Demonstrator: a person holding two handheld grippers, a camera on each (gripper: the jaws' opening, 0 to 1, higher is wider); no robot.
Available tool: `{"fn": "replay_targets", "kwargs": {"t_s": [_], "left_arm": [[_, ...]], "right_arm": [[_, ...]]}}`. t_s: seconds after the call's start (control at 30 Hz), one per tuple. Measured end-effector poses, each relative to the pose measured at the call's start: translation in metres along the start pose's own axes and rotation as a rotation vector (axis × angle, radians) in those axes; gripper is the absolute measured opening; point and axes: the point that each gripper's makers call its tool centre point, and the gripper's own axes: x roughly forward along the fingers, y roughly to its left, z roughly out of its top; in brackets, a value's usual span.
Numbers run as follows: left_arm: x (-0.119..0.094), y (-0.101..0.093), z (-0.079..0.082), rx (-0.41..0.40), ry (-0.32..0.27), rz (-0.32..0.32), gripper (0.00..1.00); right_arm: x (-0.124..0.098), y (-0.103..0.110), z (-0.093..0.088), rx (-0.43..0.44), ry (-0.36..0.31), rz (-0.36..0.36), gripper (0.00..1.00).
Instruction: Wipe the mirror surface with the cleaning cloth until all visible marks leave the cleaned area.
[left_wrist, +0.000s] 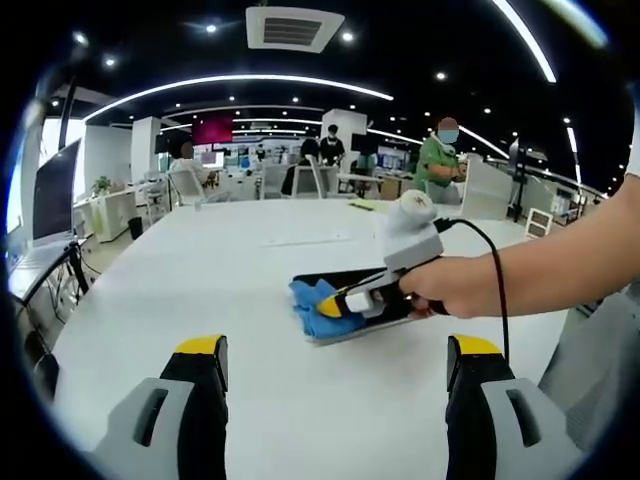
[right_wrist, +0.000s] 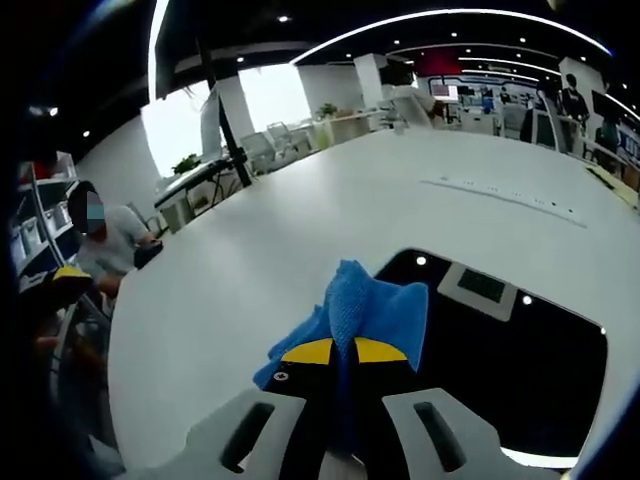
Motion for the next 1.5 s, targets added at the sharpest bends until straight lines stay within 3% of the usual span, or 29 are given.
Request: {"fn": "replay_targets", "kwargs": {"t_s": [0.57,1.5], "left_arm": [[0.0039,-0.0031,-0.0046,-0.005,0.006,-0.013,0.91],[0.0056,0.0002,0.0005,-0.006,-0.009,-0.007,0.91]], "right_arm": [[-0.0018,0.0025,-0.0005,-0.024,-0.022,-0.018,0.01],[-0.0074,-0.0014,0.006,-0.009,-0.081,0.014,0.0]]}}
